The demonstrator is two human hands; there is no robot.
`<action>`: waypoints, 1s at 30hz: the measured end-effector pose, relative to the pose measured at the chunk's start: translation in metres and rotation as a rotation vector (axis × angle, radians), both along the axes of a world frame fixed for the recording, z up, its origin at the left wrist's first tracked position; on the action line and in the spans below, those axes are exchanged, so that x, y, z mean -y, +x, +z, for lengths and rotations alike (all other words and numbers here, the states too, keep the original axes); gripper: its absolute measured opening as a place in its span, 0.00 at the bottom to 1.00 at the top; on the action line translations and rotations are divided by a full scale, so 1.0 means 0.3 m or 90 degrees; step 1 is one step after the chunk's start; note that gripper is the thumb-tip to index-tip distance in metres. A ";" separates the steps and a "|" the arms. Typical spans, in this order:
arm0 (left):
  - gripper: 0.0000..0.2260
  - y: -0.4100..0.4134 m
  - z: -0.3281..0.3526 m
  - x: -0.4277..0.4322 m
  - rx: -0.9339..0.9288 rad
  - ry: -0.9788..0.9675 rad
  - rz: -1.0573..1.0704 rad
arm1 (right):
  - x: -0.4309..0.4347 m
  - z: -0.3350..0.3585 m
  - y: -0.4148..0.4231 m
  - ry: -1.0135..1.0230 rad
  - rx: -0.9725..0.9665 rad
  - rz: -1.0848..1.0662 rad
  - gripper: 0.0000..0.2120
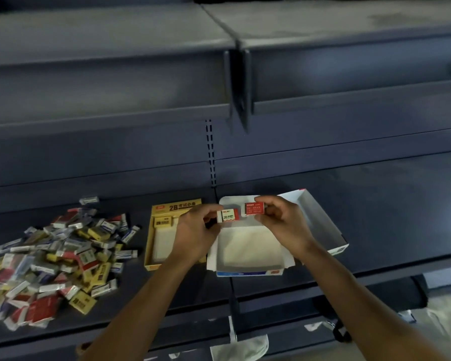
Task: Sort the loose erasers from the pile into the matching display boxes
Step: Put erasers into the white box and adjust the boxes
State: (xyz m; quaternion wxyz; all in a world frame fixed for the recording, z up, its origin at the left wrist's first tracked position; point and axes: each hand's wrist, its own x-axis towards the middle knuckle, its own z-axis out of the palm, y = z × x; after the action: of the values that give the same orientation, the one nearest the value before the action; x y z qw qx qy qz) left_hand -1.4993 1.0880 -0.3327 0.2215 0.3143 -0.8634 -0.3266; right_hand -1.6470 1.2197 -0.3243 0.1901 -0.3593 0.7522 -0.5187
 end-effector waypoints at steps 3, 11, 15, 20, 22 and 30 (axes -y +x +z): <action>0.13 -0.010 -0.007 -0.030 -0.008 0.005 0.012 | -0.016 -0.004 -0.017 -0.011 0.026 0.026 0.14; 0.14 0.023 -0.008 -0.053 -0.010 0.038 0.023 | 0.016 -0.014 0.008 -0.003 0.114 0.101 0.08; 0.14 0.043 0.002 -0.031 -0.013 0.052 0.003 | 0.044 0.014 0.039 0.026 0.153 0.091 0.04; 0.12 0.053 0.008 -0.024 -0.034 0.101 -0.012 | 0.059 0.017 0.064 0.105 0.097 0.081 0.09; 0.12 0.063 0.011 -0.021 -0.032 0.115 -0.015 | 0.063 0.014 0.073 0.113 0.099 0.066 0.09; 0.11 0.107 0.000 0.005 -0.030 0.111 -0.011 | 0.065 0.021 0.144 0.065 0.102 0.117 0.10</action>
State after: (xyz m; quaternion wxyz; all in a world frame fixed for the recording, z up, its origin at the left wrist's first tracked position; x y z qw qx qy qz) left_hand -1.4673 1.0867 -0.3326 0.2104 0.3171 -0.8289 -0.4100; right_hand -1.6038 1.2002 -0.3181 0.3143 -0.3739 0.7239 -0.4872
